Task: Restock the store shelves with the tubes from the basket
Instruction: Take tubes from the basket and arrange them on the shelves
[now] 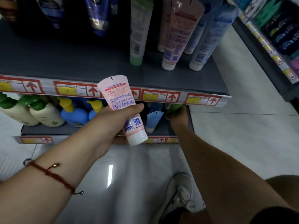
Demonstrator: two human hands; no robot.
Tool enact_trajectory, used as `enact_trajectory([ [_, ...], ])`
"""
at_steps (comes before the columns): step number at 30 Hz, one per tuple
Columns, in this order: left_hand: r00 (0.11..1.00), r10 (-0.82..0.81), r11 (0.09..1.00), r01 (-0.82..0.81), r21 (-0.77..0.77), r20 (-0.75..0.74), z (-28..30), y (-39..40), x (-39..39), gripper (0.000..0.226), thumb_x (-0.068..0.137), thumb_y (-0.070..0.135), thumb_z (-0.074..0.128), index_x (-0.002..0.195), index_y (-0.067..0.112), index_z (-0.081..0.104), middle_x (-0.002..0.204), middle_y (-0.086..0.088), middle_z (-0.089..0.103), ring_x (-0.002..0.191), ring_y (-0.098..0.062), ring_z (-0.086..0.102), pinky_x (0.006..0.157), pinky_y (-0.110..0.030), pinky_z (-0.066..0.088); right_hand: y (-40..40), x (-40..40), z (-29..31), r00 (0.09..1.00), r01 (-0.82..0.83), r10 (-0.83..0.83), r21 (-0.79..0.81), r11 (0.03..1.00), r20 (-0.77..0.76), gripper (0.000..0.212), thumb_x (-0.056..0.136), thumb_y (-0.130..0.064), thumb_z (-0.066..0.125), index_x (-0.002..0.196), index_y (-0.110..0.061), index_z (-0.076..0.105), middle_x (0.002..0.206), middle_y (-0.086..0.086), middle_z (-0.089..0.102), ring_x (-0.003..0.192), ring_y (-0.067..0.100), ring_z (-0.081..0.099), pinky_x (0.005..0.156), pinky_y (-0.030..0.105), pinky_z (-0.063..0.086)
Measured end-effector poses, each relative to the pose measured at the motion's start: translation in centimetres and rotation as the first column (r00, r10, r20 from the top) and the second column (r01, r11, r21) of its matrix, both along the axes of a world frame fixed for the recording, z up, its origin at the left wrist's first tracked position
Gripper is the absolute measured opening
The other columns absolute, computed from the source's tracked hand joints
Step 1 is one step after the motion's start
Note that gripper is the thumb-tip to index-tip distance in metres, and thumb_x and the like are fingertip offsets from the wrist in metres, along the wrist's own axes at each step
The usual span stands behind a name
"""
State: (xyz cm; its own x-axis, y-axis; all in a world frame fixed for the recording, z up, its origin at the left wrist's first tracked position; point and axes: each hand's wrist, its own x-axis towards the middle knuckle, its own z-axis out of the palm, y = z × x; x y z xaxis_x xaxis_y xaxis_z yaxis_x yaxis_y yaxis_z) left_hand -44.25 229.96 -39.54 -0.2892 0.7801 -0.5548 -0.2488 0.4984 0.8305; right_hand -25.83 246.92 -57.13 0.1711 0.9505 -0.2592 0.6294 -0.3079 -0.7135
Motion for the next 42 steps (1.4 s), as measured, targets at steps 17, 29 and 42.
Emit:
enact_trajectory([
  [17,0.995,-0.062,0.995,0.068,0.071,-0.08,3.0,-3.6,0.0,0.027,0.085,0.035,0.075,0.106,0.021,0.067,0.102,-0.007,0.074,0.096,-0.027,0.07,0.091,-0.046,0.056,-10.5,-1.4,10.2,0.973,-0.191,0.115,-0.421,0.887,-0.2,0.023,0.088,-0.015,0.065,0.108,-0.004,0.062,0.097,0.013,0.065,0.077,0.02,0.058,0.065,0.032,0.05],
  [29,0.983,-0.013,0.975,0.054,0.216,-0.184,6.4,-6.6,0.4,0.019,0.083,0.033,0.077,0.099,0.029,0.066,0.091,0.005,0.075,0.079,-0.009,0.072,0.057,-0.019,0.053,-18.6,-4.6,24.3,0.697,-0.658,0.518,-0.156,0.737,-0.496,0.055,0.082,-0.016,0.071,0.133,-0.024,0.052,0.119,0.001,0.068,0.107,0.015,0.067,0.097,0.035,0.053],
  [42,0.782,-0.231,0.948,0.315,0.048,-0.579,8.5,-5.5,-5.2,0.02,0.089,0.034,0.071,0.106,0.024,0.065,0.095,0.002,0.07,0.088,-0.012,0.065,0.071,-0.025,0.05,-10.1,-5.1,27.4,0.915,-0.287,0.373,0.404,0.869,-0.153,0.057,0.073,-0.013,0.084,0.119,-0.018,0.051,0.109,-0.008,0.066,0.093,0.005,0.063,0.074,0.015,0.047],
])
